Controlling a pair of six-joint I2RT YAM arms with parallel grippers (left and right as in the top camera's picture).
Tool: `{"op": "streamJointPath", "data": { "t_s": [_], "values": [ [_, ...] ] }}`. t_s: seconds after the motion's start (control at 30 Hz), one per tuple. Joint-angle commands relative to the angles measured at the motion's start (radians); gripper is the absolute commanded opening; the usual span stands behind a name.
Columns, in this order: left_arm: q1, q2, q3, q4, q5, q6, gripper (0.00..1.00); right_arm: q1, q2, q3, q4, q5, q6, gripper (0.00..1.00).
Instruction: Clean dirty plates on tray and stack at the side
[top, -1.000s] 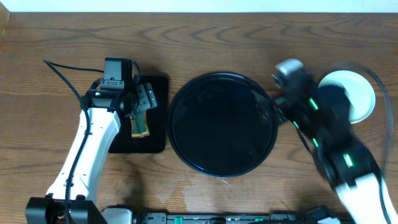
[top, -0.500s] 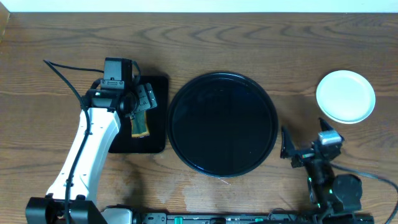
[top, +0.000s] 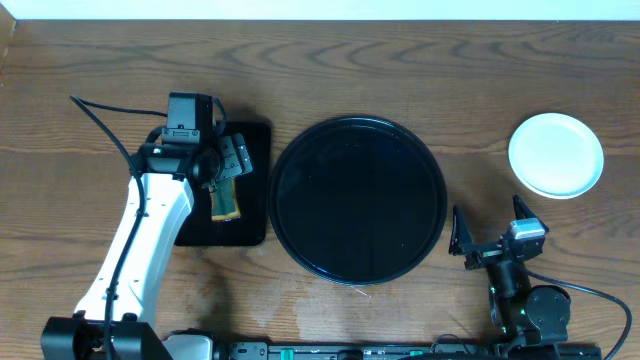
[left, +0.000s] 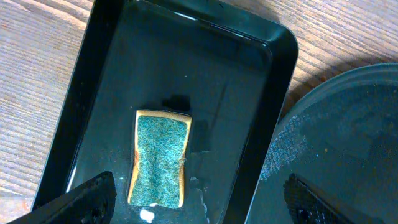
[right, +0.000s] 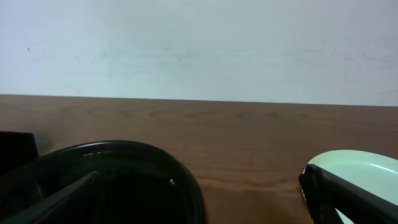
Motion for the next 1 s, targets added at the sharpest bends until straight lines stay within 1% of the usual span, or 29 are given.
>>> {"op": "streamJointPath", "data": {
  "t_s": [0.0, 0.1, 0.6, 0.7, 0.73, 0.8, 0.87, 0.97],
  "values": [
    [0.003, -0.007, 0.017, 0.000, -0.012, 0.006, 0.87, -0.010, -0.008, -0.002, -0.020, 0.007, 0.006, 0.99],
    [0.003, -0.007, 0.017, 0.000, -0.012, 0.006, 0.87, -0.010, -0.007, -0.002, -0.080, 0.007, 0.007, 0.99],
    [0.003, -0.013, 0.015, 0.000, -0.012, 0.006, 0.87, -0.010, -0.003, -0.002, -0.074, 0.008, 0.006, 0.99],
    [-0.002, -0.089, -0.026, 0.001, -0.013, 0.008, 0.87, -0.010, -0.003, -0.002, -0.074, 0.008, 0.006, 0.99],
    [-0.004, -0.127, -0.049, 0.013, -0.034, 0.018, 0.87, -0.010, -0.003, -0.002, -0.074, 0.008, 0.006, 0.99],
    [-0.004, -0.218, -0.106, 0.061, -0.067, 0.018, 0.87, -0.010, -0.003, -0.002, -0.074, 0.008, 0.006, 0.99],
    [-0.004, -0.319, -0.189, 0.168, -0.065, 0.018, 0.87, -0.010, -0.003, -0.002, -0.074, 0.008, 0.006, 0.99],
    [-0.004, -0.500, -0.367, 0.422, -0.066, 0.018, 0.87, -0.010, -0.003, -0.002, -0.074, 0.008, 0.006, 0.99]
  ]
}}
